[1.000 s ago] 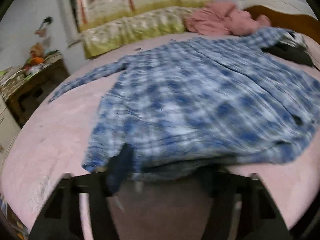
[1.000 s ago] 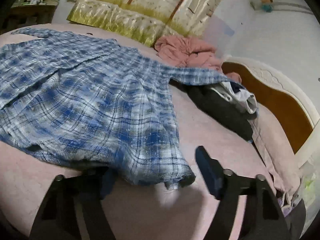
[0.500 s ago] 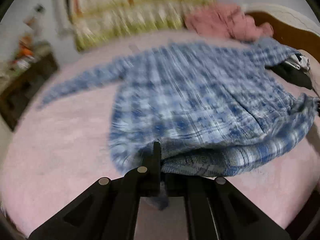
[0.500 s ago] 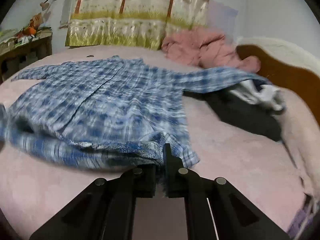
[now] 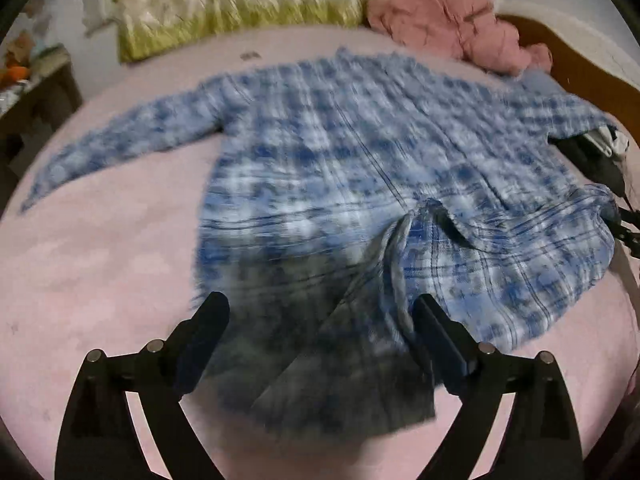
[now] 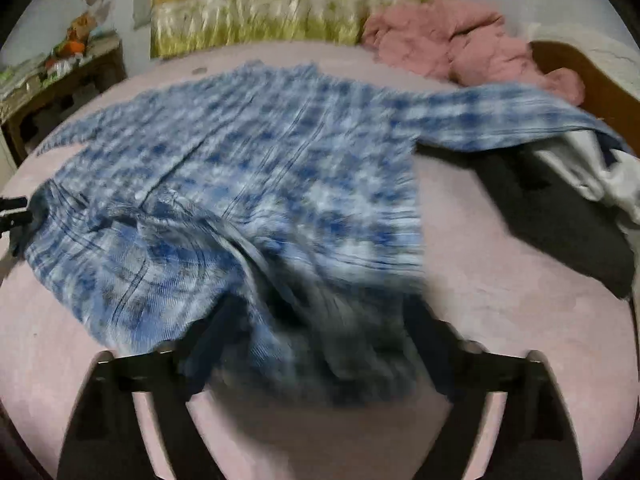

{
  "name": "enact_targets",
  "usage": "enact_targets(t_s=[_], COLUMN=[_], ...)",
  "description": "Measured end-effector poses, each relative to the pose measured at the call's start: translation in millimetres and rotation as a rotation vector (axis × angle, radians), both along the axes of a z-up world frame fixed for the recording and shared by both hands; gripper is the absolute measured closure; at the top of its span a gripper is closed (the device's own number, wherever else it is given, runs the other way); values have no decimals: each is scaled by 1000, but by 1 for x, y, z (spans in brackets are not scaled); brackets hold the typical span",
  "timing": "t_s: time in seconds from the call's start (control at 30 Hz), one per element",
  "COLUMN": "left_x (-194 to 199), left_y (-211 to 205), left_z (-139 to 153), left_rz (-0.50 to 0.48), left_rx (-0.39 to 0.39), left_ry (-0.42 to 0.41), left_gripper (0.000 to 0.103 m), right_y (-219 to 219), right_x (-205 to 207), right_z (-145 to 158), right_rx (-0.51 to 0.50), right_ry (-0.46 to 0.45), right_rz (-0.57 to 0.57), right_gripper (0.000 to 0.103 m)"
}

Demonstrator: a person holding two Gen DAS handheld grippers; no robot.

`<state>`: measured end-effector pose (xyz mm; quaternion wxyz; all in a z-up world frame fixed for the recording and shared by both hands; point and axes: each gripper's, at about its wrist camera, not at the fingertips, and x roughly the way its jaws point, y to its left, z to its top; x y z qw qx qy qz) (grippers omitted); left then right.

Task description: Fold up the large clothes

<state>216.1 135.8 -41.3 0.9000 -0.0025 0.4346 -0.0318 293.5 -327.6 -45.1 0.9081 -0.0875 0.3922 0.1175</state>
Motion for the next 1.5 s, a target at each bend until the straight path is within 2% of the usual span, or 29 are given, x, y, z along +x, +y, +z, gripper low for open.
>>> enact_targets(t_s=[0.03, 0.13, 0.2, 0.3, 0.37, 0.43, 0.47, 0.5, 0.57, 0.67, 0.73, 0.87, 0.93, 0.97, 1.0, 1.03, 1.1, 1.17, 1.23, 1.27, 1.3, 1.33, 1.37, 1.4, 1.47, 1.5], left_x=[-9, -44, -57, -57, -51, -47, -48, -48, -44, -39, -34, -32, -35, -38, -39, -37, -35, -27, -19, -17, -15, -17, -22, -27, -39, -39], left_y=[3, 12, 11, 0, -3, -5, -6, -6, -2, 18, 39, 74, 77, 75, 73, 70, 64, 55, 49, 48, 47, 47, 48, 49, 49, 48], left_z=[3, 9, 7, -3, -18, -28, -31, -31, -27, -8, 8, 14, 9, 5, 1, -2, -5, -7, -12, -15, -18, -18, -13, -6, 11, 15], left_rz=[10, 1, -25, -52, -38, -14, -15, -14, 18, 132, 231, 262, 248, 218, 189, 164, 121, 113, 88, 88, 93, 99, 125, 158, 206, 219], left_rx=[-11, -115, -146, -71, -28, 8, 21, 29, 70, 178, 190, 18, -35, -68, -96, -123, -162, -145, -136, -130, -125, -129, -125, -116, -84, -59], left_ry=[-29, -110, -124, -72, 30, 57, 64, 65, 27, -120, -187, -202, -213, -220, -220, -214, -185, -145, -95, -79, -68, -82, -126, -177, -279, -293], left_gripper=[10, 5, 2, 2, 2, 2, 2, 2, 3, 4, 5, 5, 5, 5, 5, 5, 5, 6, 39, 83, 100, 100, 100, 100, 100, 100], right_y=[-9, -30, -39, -45, -50, -51, -51, -49, -45, -53, -68, -88, -92, -93, -92, -88, -80, -68, -53, -49, -45, -42, -42, -44, -50, -53], right_x=[-11, -32, -42, -38, -28, -14, -11, -8, 0, 7, 13, 11, 4, 2, 2, 2, 7, 14, 27, 32, 39, 43, 44, 44, 32, 25], right_z=[5, 13, 15, 10, 4, -7, -10, -12, -11, 11, 23, 29, 23, 19, 14, 9, 3, -3, -11, -15, -21, -26, -27, -25, -8, 3], right_rx=[31, 107, 108, 100, 167, 239, 235, 209, 138, 87, 81, 174, 221, 249, 284, 321, 341, 311, 270, 255, 235, 214, 209, 209, 202, 204], right_ry=[-19, -54, -73, -52, -5, 64, 67, 51, 7, -176, -228, -210, -192, -176, -148, -115, -76, -52, -2, 35, 74, 93, 103, 94, 8, -41], right_rz=[5, -9, -21, -56, -65, -75, -90, -107, -122, -172, -263, -264, -214, -179, -135, -86, -33, -9, 29, 43, 46, 24, 11, 1, -17, -25], right_gripper=[15, 15, 15, 15, 15, 20, 32, 52, 75, 75, 75, 75, 73, 62, 44, 39, 39, 39, 46, 53, 64, 76, 101, 100, 101, 101])
